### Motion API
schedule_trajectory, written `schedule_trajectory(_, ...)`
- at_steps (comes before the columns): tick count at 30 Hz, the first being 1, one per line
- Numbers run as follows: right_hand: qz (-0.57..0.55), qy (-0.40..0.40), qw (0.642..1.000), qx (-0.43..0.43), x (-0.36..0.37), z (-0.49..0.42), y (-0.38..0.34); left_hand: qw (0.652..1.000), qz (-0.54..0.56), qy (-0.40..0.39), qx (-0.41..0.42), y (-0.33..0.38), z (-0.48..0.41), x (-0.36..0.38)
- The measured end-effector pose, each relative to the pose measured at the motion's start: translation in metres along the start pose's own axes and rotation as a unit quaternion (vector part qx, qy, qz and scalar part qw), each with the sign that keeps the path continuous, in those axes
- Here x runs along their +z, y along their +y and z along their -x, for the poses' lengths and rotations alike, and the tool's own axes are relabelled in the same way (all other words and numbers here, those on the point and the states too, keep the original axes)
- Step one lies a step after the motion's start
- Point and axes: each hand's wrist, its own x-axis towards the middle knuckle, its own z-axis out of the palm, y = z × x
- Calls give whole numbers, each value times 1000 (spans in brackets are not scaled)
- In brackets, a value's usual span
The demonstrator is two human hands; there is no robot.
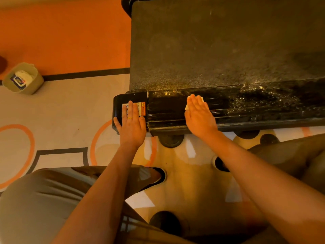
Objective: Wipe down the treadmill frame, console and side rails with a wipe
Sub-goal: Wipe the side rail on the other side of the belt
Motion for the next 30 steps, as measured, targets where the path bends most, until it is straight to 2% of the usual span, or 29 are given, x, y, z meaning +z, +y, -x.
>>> schedule_trajectory(4, -31, 4, 999, -37, 6, -11, -36, 1000, -13, -2, -4, -2, -2, 3)
schedule_trajectory(6, -25, -7, 998, -55, 4, -14, -31, 1000, -10, -4, -5, -2, -2, 4)
schedule_trajectory(12, -35, 23, 999, 15, -4, 9, 46, 1000, -8, 11, -8, -1, -1, 5)
schedule_trajectory(15, -36, 22, 999, 31, -6, 12, 51, 1000, -2, 13, -6, -1, -1, 5)
schedule_trajectory(17, -50, 17, 999, 14, -6, 10, 33, 1000, -1, 17, -3, -1, 0, 4)
schedule_trajectory(20, -21, 2, 995, -101, 0, 10, -7, 1000, -5, 22, -2, -1, 1, 6)
schedule_trajectory(21, -22, -5, 993, -116, 2, 5, -23, 1000, -6, 23, -2, -2, 0, 6)
schedule_trajectory(26, -20, -48, 992, -118, 9, -37, -101, 1000, -10, 16, 3, -4, -1, 7)
schedule_trajectory(30, 5, -59, 989, -134, 9, -47, -107, 1000, -8, 9, -2, -4, -3, 7)
